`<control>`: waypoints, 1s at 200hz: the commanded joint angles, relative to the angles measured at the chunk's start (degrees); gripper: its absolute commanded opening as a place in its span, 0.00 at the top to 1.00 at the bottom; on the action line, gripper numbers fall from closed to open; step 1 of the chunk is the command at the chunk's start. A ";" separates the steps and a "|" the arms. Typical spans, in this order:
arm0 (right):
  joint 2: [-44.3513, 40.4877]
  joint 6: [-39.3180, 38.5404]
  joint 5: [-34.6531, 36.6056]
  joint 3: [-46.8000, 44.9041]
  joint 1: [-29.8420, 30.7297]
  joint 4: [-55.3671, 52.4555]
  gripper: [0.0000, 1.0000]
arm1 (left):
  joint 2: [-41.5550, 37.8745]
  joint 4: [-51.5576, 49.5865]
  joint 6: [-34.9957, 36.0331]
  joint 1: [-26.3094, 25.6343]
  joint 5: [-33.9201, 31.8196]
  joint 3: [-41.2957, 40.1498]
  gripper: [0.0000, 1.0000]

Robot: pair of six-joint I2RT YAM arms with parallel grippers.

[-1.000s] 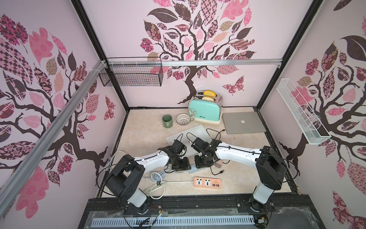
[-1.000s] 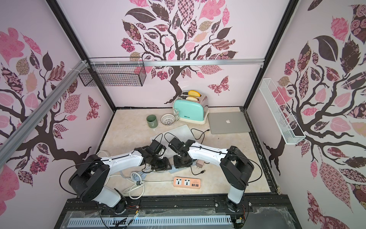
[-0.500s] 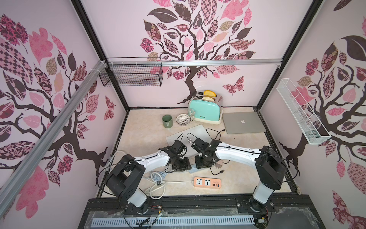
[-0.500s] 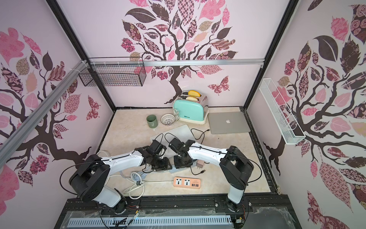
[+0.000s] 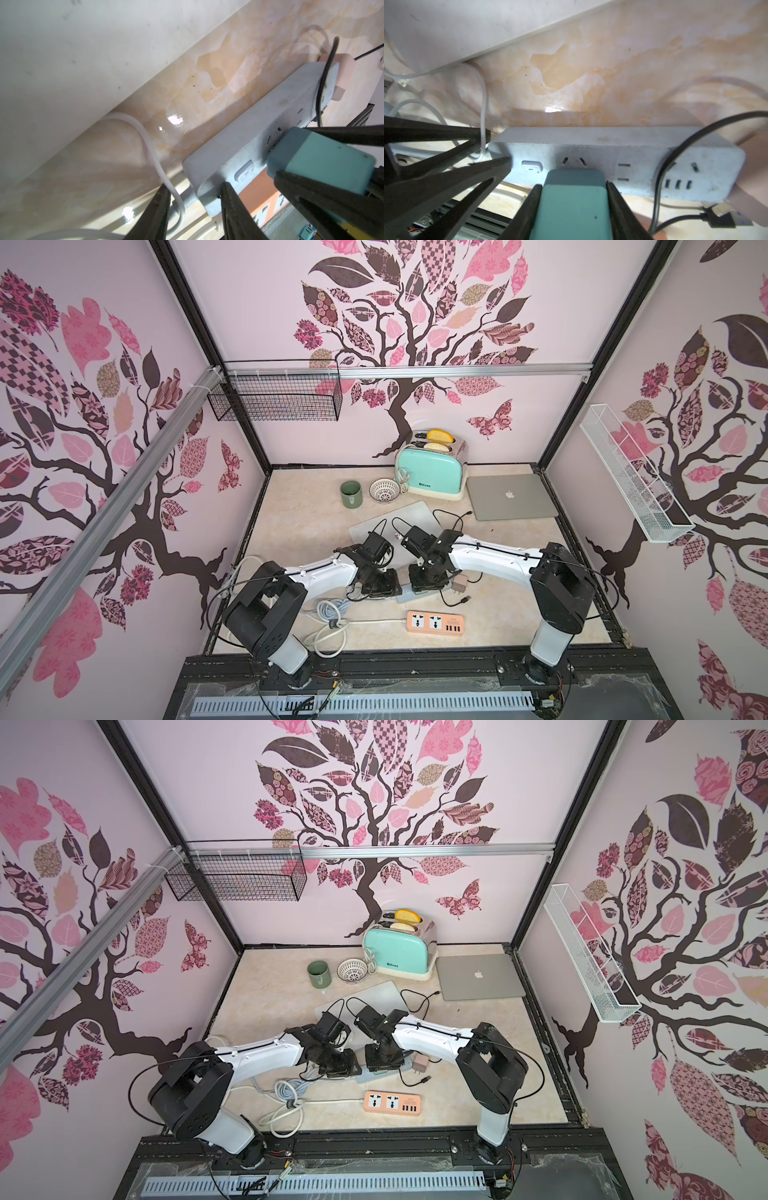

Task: Unplug the laptop charger
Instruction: Remove the plug from the socket.

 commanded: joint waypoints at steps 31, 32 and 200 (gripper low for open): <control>-4.23 -0.33 -0.72 5.19 -0.22 3.21 0.57 | 4.80 -7.44 1.69 0.03 -10.83 -3.06 0.58; -4.20 -0.39 -0.63 5.28 -0.20 3.09 0.57 | 4.85 -7.44 1.70 0.03 -10.83 -3.06 0.58; -6.64 -4.76 3.25 6.98 -13.69 -6.29 0.55 | -1.06 -11.15 3.69 0.03 -8.67 -0.27 0.54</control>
